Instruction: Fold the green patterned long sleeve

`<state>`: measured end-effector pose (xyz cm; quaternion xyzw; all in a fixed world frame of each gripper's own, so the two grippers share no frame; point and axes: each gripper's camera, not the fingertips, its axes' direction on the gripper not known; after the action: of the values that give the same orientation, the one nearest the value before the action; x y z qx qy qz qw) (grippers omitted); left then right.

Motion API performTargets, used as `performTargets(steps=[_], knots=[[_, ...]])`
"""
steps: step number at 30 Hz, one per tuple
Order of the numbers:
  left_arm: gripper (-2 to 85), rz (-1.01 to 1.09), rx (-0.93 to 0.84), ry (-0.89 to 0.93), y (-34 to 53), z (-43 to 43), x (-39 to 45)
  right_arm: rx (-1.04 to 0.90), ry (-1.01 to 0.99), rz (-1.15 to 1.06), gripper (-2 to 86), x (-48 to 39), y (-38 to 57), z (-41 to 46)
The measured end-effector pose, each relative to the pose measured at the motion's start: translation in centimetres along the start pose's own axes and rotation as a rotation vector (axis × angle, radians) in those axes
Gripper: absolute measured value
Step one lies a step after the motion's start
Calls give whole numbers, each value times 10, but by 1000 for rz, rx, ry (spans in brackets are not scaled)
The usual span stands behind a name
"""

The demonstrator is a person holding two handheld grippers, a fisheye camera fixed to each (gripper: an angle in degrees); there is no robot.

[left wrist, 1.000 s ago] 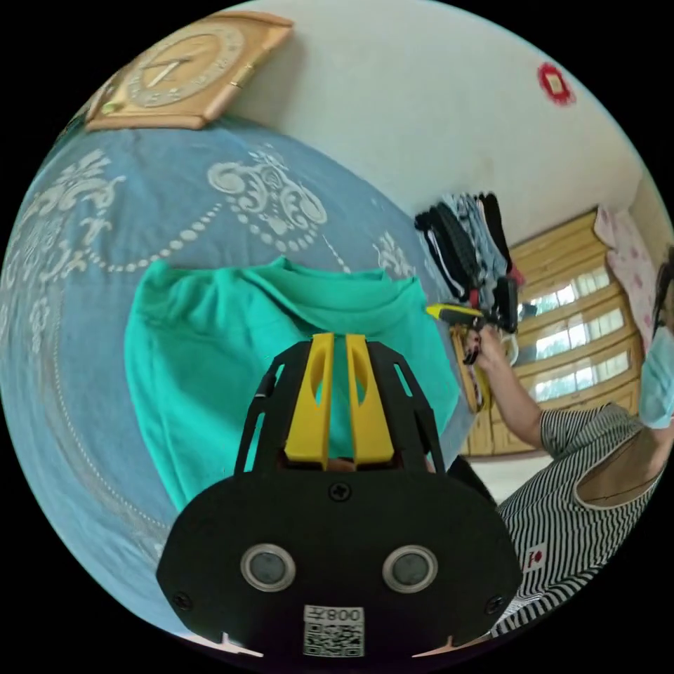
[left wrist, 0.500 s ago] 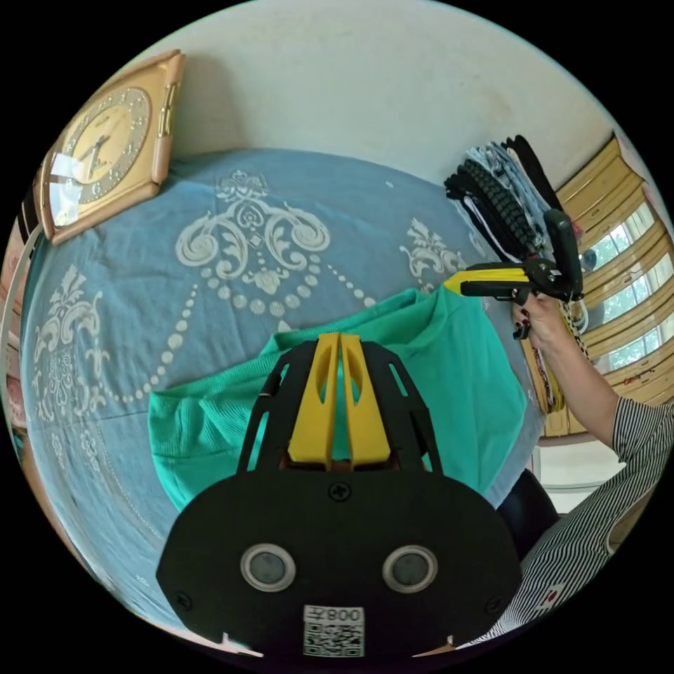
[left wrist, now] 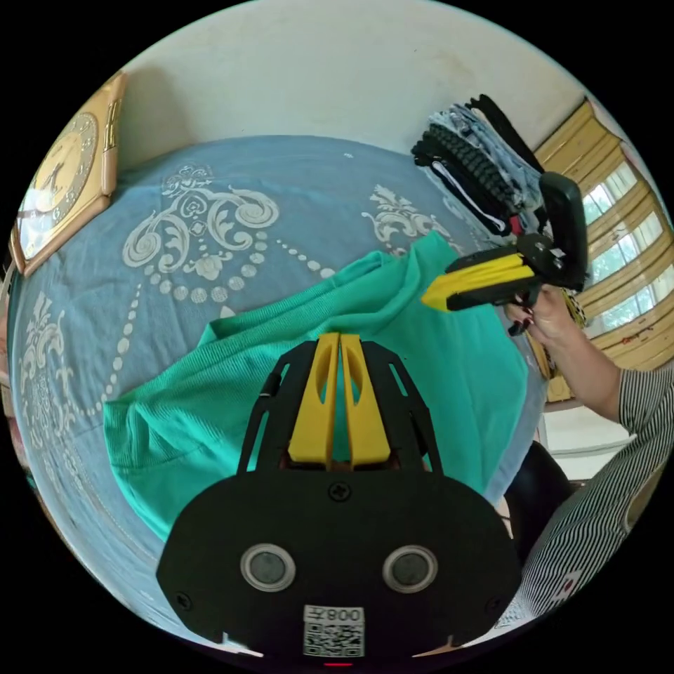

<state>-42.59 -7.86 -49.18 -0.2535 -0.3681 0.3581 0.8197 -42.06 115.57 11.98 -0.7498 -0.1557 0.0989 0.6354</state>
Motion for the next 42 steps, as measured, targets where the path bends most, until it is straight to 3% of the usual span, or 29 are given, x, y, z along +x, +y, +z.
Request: performTargets(steps=[6,11,16,24,32,35,42], knots=[[1,-80,56,-48,-27,-13,-24,-19,0,117,0,30,-14,21],[2,-129,194,-84,13,-85,-42,15,-89,213,0,55,4,20],[3,-270,82,-220,48,-101,-105,50,-126,269,0,70,19,16],[21,-381,273,-117,94,-186,-135,135,-130,279,3,78,55,-17],[81,-601,284,44,240,-261,-156,231,-150,425,32,78,229,-94],[95,-682,257,106,292,-274,-156,176,-184,525,55,69,294,-102],[92,-713,187,218,314,-268,-155,166,-204,647,65,56,372,-100]])
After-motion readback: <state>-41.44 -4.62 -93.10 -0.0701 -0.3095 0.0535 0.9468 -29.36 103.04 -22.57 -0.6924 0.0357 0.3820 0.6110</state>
